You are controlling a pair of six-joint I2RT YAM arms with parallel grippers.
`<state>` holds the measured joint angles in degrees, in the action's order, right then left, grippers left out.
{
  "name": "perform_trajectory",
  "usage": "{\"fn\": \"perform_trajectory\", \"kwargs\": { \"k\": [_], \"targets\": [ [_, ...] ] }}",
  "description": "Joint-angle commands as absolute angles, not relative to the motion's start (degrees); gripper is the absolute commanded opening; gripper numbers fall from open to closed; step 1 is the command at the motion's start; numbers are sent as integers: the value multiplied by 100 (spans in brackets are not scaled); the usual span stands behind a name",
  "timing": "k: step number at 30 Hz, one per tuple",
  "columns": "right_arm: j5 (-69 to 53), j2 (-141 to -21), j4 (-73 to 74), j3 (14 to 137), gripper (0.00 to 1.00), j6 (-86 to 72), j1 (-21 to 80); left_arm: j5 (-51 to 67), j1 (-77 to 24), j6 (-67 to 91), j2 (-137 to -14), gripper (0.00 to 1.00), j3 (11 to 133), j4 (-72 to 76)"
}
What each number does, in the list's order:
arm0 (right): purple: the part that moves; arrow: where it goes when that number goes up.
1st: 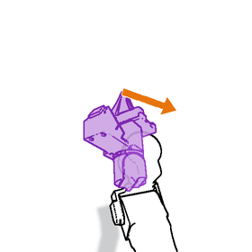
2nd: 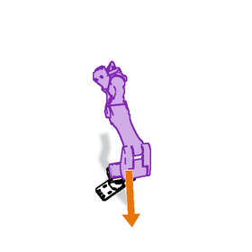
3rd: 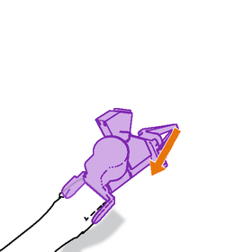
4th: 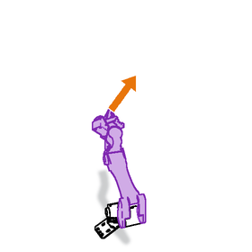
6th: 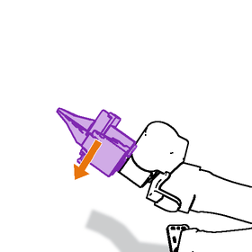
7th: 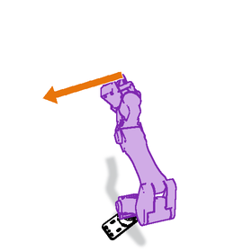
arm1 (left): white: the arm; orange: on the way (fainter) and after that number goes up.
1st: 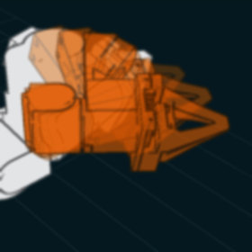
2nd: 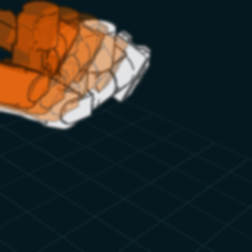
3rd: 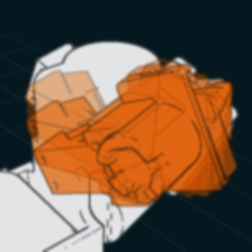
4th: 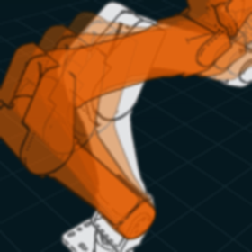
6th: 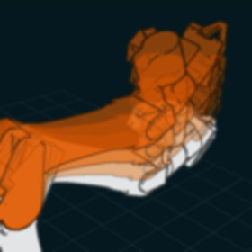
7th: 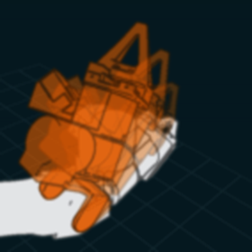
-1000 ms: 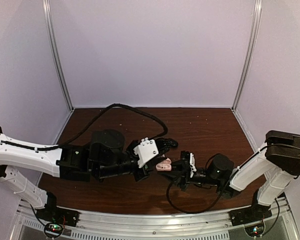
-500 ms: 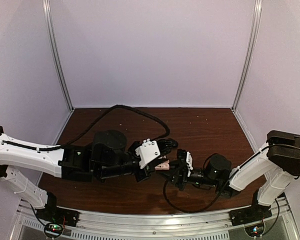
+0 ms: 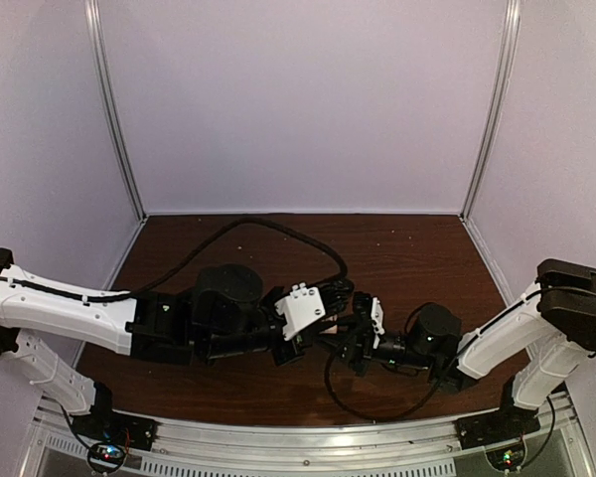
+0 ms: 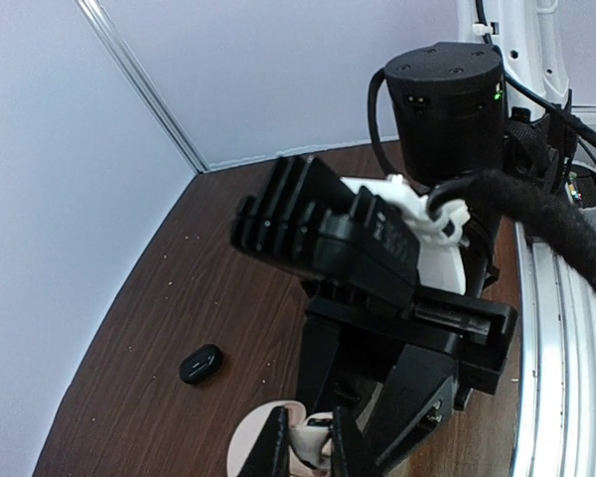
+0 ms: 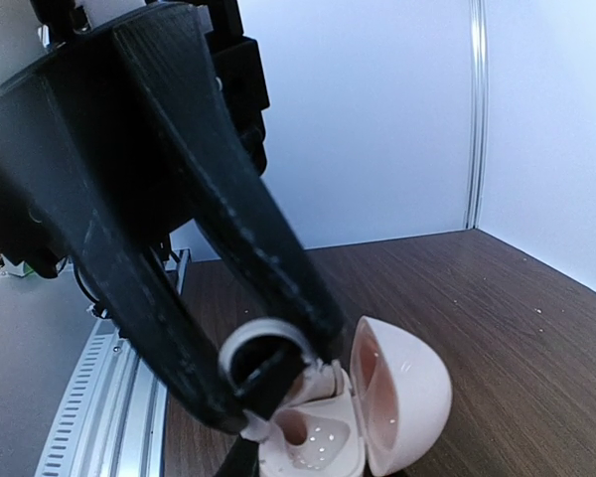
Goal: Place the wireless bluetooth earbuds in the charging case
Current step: Place the right earbud in the right side groove of the charging case.
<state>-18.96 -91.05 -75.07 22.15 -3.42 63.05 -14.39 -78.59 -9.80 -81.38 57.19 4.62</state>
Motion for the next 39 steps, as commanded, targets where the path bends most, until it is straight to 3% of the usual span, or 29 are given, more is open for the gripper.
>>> {"fn": "perform_trajectory", "kwargs": {
  "k": [1,26,30,39],
  "targets": [
    [-1833,-8916,-7574,2241,0,-409,6337,-1531,-7876,-1036,-8209,6,5882,605],
    [-2032,-8806,-7819,2130,0,-404,6346,-1442,-7884,-972,-8169,7,5889,293],
    [-2221,-8798,-7901,2118,0,-395,6346,-1444,-7884,-929,-8207,10,5931,234],
    [-2232,-8815,-7836,2126,0,-395,6346,-1278,-7879,-996,-8166,32,6060,99]
  ]
}}
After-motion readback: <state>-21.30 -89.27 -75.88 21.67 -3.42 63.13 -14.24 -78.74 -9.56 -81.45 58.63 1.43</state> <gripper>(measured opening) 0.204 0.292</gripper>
